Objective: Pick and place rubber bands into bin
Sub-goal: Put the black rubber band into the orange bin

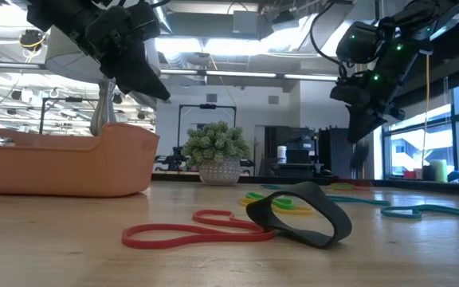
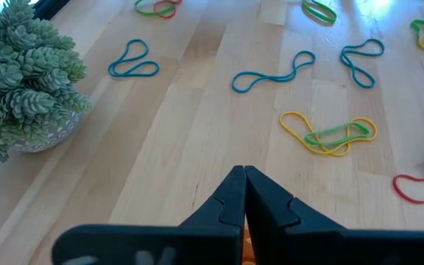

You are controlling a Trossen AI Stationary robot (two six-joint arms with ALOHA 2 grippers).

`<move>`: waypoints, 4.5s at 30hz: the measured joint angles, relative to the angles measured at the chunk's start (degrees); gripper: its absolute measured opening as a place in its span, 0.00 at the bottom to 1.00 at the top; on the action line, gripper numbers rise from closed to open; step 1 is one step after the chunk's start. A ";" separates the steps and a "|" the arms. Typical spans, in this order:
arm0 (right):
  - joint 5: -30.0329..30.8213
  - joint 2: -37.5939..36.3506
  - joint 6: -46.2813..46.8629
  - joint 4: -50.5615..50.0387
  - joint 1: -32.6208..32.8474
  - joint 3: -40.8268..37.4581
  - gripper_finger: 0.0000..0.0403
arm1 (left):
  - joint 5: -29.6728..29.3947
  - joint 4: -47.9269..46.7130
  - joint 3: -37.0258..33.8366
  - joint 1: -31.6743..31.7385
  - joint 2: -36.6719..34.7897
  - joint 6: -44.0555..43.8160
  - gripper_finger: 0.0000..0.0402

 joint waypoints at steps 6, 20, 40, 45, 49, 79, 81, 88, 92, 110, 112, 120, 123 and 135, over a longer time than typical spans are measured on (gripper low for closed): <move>-0.11 0.00 -0.51 -0.02 0.00 0.00 0.02 | 0.00 0.00 0.00 -0.02 -0.01 0.00 0.01; -0.53 0.00 2.56 -1.51 -0.04 -5.51 0.10 | 0.00 0.00 0.00 -0.02 -0.01 0.02 0.00; -0.33 -0.02 -0.97 16.07 -2.80 -21.67 0.36 | 0.00 0.49 0.00 -0.01 -0.02 -0.08 0.01; -1.84 -0.17 -0.45 15.12 -2.82 -21.90 0.09 | 0.00 2.26 0.00 -0.01 -0.01 -0.04 0.01; -2.47 0.03 -0.50 13.83 -2.06 -19.88 0.04 | 0.00 2.56 0.00 0.00 0.00 -0.01 0.01; -3.06 4.99 -2.42 27.21 25.18 0.68 0.01 | -1.31 1.47 0.00 0.00 -2.21 11.65 0.01; -3.05 7.12 -3.37 30.56 26.38 1.10 0.01 | -1.31 0.25 0.00 0.00 -4.55 11.64 0.01; -2.95 19.35 -8.56 30.81 29.71 12.54 0.01 | -1.31 -1.77 -4.30 0.00 -14.77 10.29 0.01; -3.10 28.09 -14.01 29.99 31.35 22.62 0.01 | -1.59 -1.67 -8.86 0.00 -20.32 7.96 0.00; -8.28 66.66 -29.02 4.70 33.53 73.71 0.01 | -2.32 -0.54 -18.86 -0.01 -35.79 6.71 0.01; -8.32 69.86 -29.35 2.97 33.57 77.05 0.01 | -2.02 -1.09 -19.08 0.00 -36.29 6.03 0.01; -8.30 77.19 -29.27 -2.93 33.51 85.41 0.02 | -0.85 -0.94 -19.08 0.00 -36.33 5.88 0.01; -8.31 77.22 -29.24 -3.06 33.51 85.42 0.05 | -0.85 -0.96 -19.08 0.00 -36.33 5.50 0.00; -8.22 76.64 -29.21 -3.17 33.51 85.42 0.26 | -0.83 -0.98 -19.08 0.00 -36.30 5.01 0.01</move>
